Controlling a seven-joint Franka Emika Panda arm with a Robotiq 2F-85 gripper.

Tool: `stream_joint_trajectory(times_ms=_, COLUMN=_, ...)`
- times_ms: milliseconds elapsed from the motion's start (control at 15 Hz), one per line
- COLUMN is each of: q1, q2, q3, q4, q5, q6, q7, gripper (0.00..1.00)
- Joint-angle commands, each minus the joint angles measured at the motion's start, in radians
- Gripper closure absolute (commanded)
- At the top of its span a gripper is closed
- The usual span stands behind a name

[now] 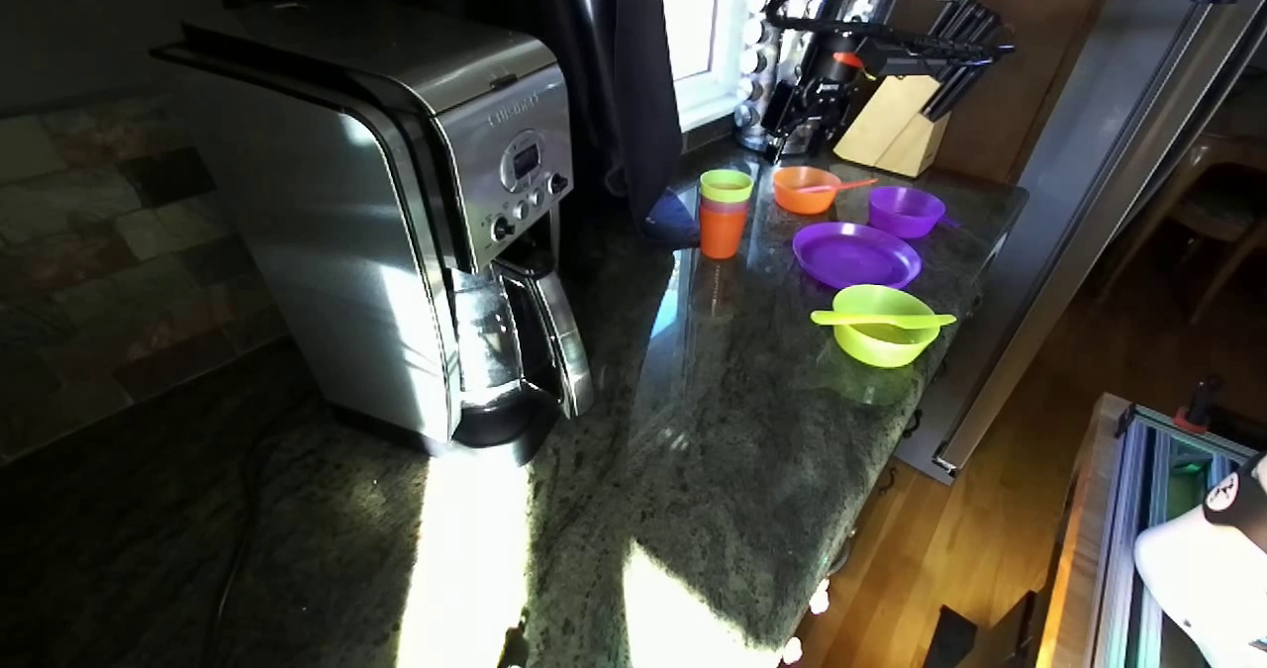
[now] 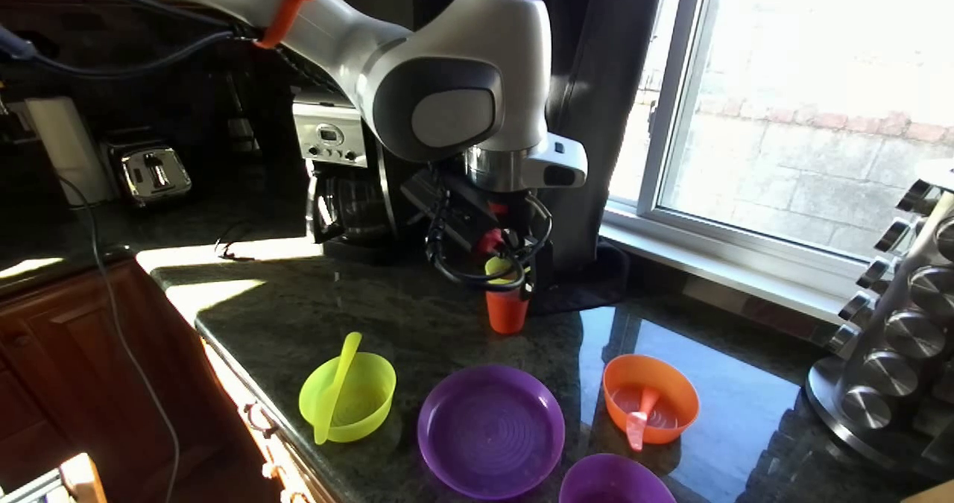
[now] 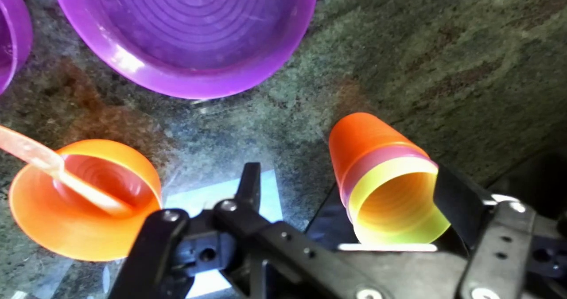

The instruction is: Unstack the plastic cups and put them on the counter

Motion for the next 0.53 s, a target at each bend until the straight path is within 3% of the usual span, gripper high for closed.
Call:
stream_joint_trajectory(times_ms=0, q1=-0.013, q2=0.075, q3=0.021, q4=0.070, q5=0.001, q6=-0.005, q7=0.026, gripper=0.00)
stream_joint_trajectory(times_ms=467, q1=-0.015, q2=0.153, q3=0.042, q4=0.156, q5=0.002, q6=-0.016, q7=0.052, gripper=0.00)
